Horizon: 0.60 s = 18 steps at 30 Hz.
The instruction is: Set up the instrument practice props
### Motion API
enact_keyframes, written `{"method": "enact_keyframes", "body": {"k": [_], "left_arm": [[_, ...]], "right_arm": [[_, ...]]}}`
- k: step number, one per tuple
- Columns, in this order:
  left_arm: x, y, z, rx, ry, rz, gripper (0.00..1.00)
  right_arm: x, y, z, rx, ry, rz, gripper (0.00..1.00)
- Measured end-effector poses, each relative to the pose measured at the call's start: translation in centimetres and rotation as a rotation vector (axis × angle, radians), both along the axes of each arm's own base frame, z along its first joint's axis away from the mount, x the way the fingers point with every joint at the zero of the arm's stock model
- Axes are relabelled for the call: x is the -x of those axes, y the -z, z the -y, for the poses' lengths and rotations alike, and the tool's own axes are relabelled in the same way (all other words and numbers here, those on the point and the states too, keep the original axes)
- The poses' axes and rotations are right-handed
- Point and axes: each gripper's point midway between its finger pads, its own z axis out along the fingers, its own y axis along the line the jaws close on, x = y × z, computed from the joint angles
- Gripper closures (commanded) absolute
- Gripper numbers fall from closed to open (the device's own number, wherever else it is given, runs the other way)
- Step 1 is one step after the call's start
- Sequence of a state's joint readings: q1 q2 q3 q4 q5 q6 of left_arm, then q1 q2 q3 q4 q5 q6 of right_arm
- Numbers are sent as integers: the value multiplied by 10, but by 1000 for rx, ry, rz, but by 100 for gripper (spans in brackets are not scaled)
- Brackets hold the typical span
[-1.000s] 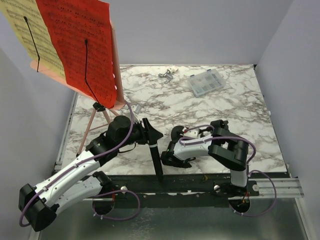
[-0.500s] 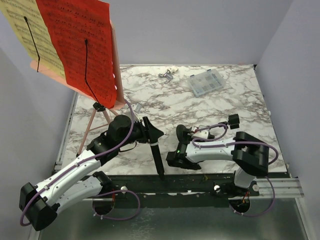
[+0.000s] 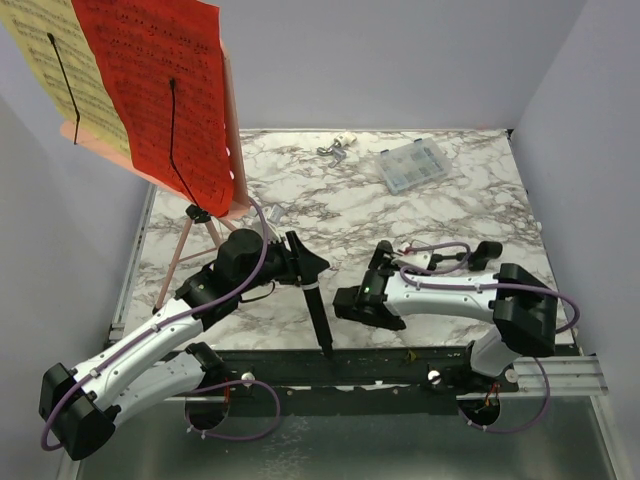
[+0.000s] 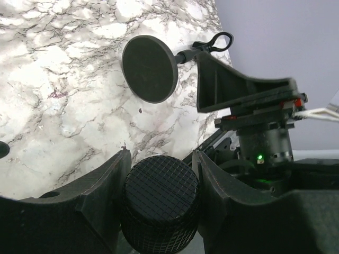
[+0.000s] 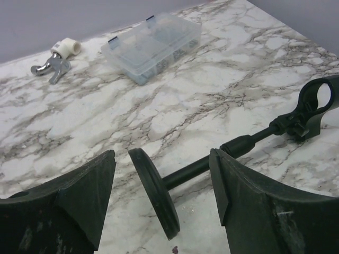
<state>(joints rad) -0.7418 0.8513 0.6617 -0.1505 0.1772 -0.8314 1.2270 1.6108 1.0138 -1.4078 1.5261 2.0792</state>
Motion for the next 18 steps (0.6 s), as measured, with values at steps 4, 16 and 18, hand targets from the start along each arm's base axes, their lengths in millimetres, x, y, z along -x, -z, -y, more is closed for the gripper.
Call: {"method": "enact_keyframes", "body": {"k": [4,16,18], "left_arm": [[0,-1,1,10,-1,1,100],[3,-2,0,28,4,2,100],[4,-4,-1,32,4,6,100]], "right_arm": [[-16,-16,4,-71,69,29,12],[-54,-70,50,-518,269,293,0],[-58,-77,49,-670,275,371,0]]}}
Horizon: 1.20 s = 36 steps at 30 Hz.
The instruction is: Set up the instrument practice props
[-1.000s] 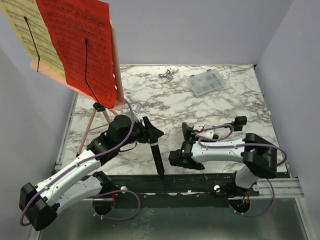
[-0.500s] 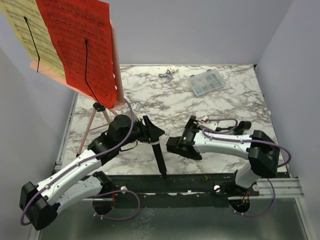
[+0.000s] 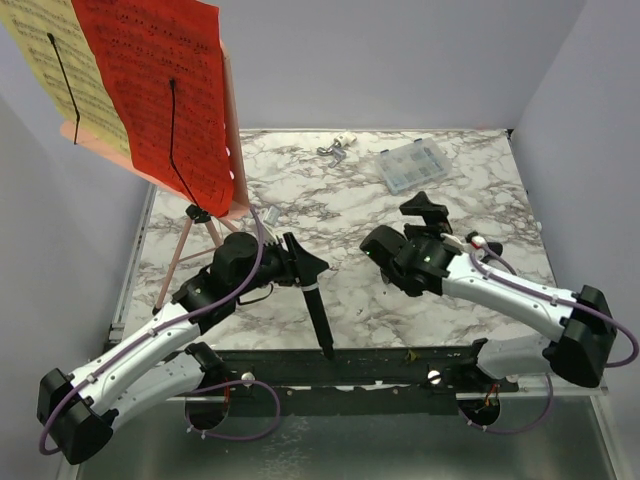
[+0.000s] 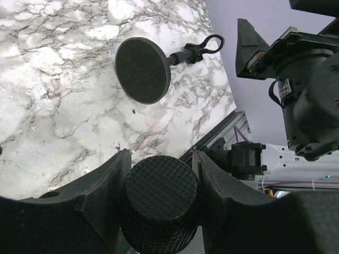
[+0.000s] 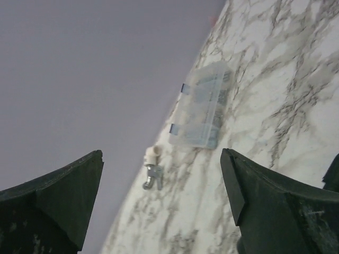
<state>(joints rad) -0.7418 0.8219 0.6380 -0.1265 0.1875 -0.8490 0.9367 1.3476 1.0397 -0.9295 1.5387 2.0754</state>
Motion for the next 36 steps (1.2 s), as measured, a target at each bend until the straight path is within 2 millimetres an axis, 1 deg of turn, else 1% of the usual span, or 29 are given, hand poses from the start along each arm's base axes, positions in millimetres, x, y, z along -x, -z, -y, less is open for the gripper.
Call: {"method": "enact_keyframes", "body": {"k": [2,4,5,7,8,10,11,12,13,14,16,17,18,19,20,21,22,23,25,27,29,31,33,36], "left_arm": [[1,-2,-1,7,0,8,100],[2,-4,-2,13,0,15,100],[2,-4,-2,16,0,17,100],[3,-2,-3,17,0,18,100],[3,-1,-3,15,0,17,100],[4,3,-4,10,0,10,100],[4,4,-4,8,1,8,100],[4,5,-4,7,2,6,100],[5,6,-4,7,2,5,100],[5,6,-4,6,3,4,100],[5,5,-4,10,2,7,100],[6,4,-5,14,2,10,100],[7,2,-6,20,1,15,100],[8,0,-6,25,1,19,100],[8,-1,-7,29,1,23,100],[9,-2,-7,34,1,26,100],[9,-3,-8,35,1,27,100],[9,-3,-8,36,1,28,100],[9,-2,-7,34,1,26,100],[8,0,-7,29,2,21,100],[8,3,-6,21,2,11,100],[6,8,-5,11,2,0,100],[6,11,-4,3,4,-8,100],[5,14,-3,-3,7,-17,100]], "right_arm": [[0,-3,1,-135,-3,74,0],[0,0,-3,-343,-36,152,0],[-2,3,-10,-500,-74,216,0],[-6,10,-29,-835,-203,347,0],[-8,11,-40,-951,-284,399,0],[-15,11,-66,-1059,-451,432,0],[-16,11,-78,-1075,-543,420,0],[-11,6,-85,-1059,-632,422,0],[-3,-5,-87,-1033,-712,445,0],[8,-20,-85,-1010,-782,487,0],[31,-47,-69,-964,-852,570,0],[42,-59,-59,-926,-863,599,0],[48,-69,-50,-881,-852,600,0],[47,-80,-43,-829,-814,569,0],[41,-95,-37,-766,-755,514,0],[34,-104,-33,-715,-698,458,0],[28,-108,-29,-661,-640,390,0],[23,-104,-24,-600,-584,312,0],[18,-79,-17,-476,-509,153,0],[22,-33,-9,-341,-460,-31,0],[30,12,0,-223,-447,-178,0],[40,44,9,-156,-458,-272,0],[48,65,19,-134,-459,-334,0],[52,82,29,-159,-452,-368,0]]}}
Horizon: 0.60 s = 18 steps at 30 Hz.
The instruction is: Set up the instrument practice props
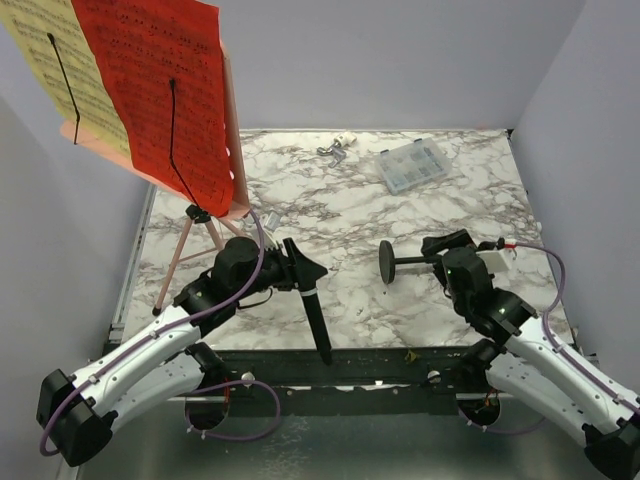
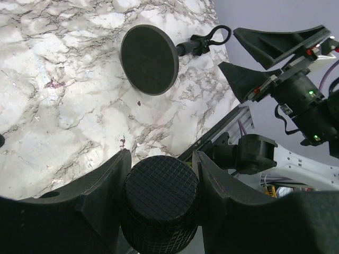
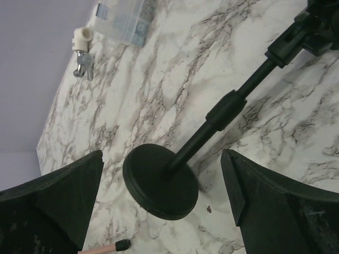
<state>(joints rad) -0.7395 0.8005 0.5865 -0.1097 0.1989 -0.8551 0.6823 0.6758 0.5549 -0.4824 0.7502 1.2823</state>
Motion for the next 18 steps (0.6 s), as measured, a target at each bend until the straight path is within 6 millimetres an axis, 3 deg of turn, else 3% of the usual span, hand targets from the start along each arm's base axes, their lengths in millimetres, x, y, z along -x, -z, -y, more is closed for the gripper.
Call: {"method": "enact_keyframes", "body": {"k": [10,12,18], "left_arm": [[3,-4,1,12,14,6,100],[3,-6,0,18,14,12,100],[4,-8,0,23,14,19,100]], "right_arm": [[-29,66,33,-164,57,-143,1],[-34,70,32,-208,53,-148,4],[-48,91,30,-324,68,-140,32]]}}
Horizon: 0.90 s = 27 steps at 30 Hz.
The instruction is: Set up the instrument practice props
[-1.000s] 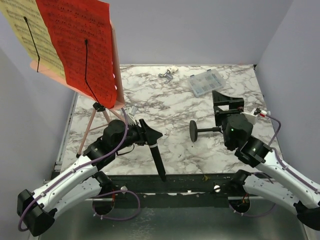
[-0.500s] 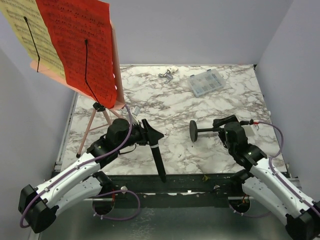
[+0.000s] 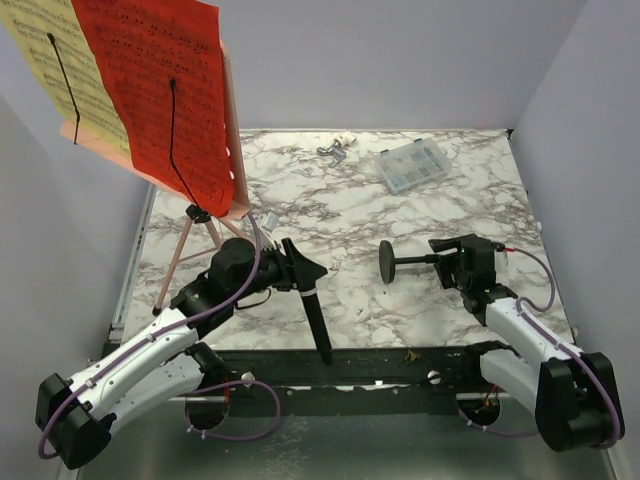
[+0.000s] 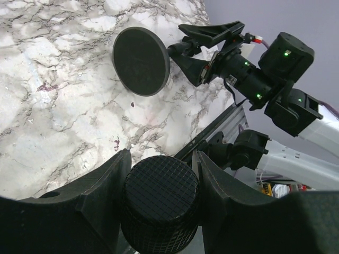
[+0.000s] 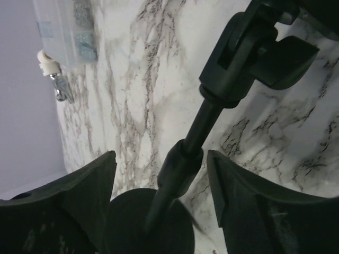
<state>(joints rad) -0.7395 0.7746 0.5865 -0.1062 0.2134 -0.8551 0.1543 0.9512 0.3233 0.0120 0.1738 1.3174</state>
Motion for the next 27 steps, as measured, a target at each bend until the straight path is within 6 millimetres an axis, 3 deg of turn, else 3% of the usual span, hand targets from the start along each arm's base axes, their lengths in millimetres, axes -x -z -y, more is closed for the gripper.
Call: {"method": "enact_keyframes", "body": {"k": [3,5,9,11,16,21,27], "left_arm": [[0,0,0,-1,0,-1,100],[0,1,0,-4,1,-4,100],[-1,4,1,-11,1,-9,100],[-1,4,1,-12,2,-10,100],[-2,2,2,-9,4,-7,100],[-2,2,2,-10,4,-6,100],[-2,1,2,-14,5,-1,100]], "right_arm": [[-3,15,0,-25,19,-17,47],[-6,20,0,-34,25,-19,66],[-12,24,1,-40,43,-12,81],[-16,23,2,-36,52,1,98],[-23,19,5,48,7,45,100],[-32,-20,0,291,-107,211,99],[-28,-65,-45,650,-246,389,100]]}}
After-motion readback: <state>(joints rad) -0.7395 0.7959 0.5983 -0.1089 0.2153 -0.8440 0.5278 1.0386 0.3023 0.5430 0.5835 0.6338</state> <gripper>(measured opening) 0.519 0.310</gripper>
